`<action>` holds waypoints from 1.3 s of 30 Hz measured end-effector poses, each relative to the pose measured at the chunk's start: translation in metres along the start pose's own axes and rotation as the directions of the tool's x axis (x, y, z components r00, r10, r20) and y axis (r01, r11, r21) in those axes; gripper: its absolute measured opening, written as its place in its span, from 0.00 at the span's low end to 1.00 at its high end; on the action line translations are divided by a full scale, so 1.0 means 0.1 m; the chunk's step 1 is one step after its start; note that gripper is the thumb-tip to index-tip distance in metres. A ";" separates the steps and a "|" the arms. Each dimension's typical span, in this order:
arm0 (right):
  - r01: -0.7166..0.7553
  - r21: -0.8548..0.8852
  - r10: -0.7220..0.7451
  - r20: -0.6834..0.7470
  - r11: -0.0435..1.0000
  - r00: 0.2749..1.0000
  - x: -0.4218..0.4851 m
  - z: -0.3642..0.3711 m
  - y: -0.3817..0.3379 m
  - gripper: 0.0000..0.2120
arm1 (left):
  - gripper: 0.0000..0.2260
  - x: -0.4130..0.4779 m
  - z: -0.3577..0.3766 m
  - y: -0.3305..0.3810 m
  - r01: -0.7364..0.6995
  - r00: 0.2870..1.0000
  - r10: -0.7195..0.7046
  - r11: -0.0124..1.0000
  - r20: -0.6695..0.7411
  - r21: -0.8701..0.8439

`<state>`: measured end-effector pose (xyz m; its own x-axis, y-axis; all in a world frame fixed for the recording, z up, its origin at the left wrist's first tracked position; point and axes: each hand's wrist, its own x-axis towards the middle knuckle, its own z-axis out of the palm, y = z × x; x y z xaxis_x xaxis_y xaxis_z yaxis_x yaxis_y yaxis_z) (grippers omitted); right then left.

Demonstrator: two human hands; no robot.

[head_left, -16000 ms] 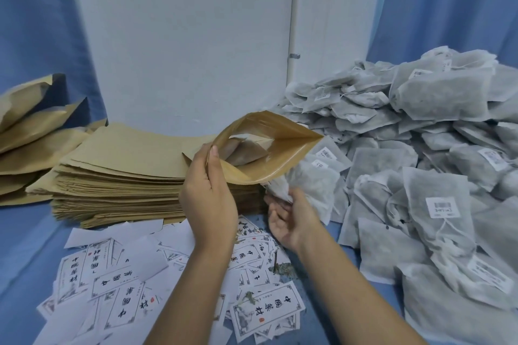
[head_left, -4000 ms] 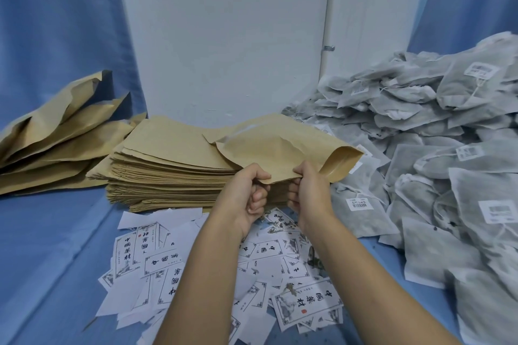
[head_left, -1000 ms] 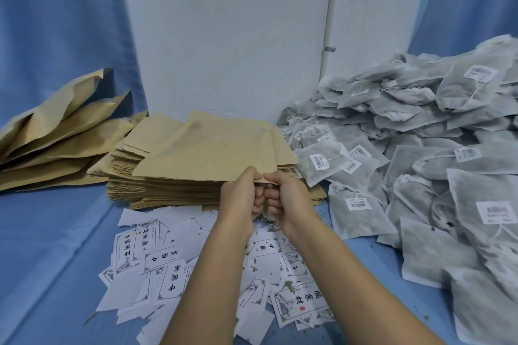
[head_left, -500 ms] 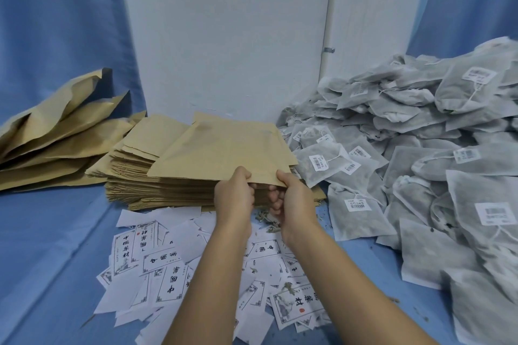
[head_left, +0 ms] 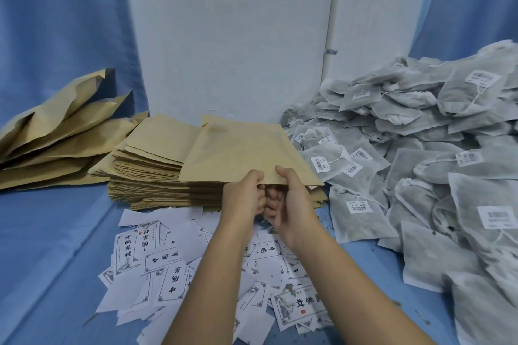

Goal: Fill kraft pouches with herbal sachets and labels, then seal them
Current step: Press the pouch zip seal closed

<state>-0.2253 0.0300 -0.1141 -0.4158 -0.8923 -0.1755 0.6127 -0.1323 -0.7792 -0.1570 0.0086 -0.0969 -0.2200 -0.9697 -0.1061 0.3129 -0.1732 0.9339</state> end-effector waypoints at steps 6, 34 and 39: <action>0.009 -0.032 -0.011 -0.041 0.999 0.999 0.02 -0.03 -0.06 0.16 | 0.12 0.07 -0.12 0.03 -0.111 0.956 0.094 0.993 -0.278 -0.047; -0.036 -0.113 0.045 0.079 0.993 0.996 -0.10 0.08 -0.08 0.15 | 0.12 0.10 -0.21 0.09 -0.258 0.939 0.174 0.928 -0.298 -0.270; -0.067 -0.036 0.067 0.005 0.997 0.998 -0.18 0.15 -0.04 0.07 | 0.17 0.16 -0.34 0.19 -0.191 0.960 0.124 0.946 -0.252 -0.262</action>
<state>-0.2098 0.0397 -0.0989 -0.3706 -0.9013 -0.2243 0.6148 -0.0570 -0.7866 -0.1231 -0.0165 -0.0925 0.0605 -0.9955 -0.0723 0.5801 -0.0239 0.8142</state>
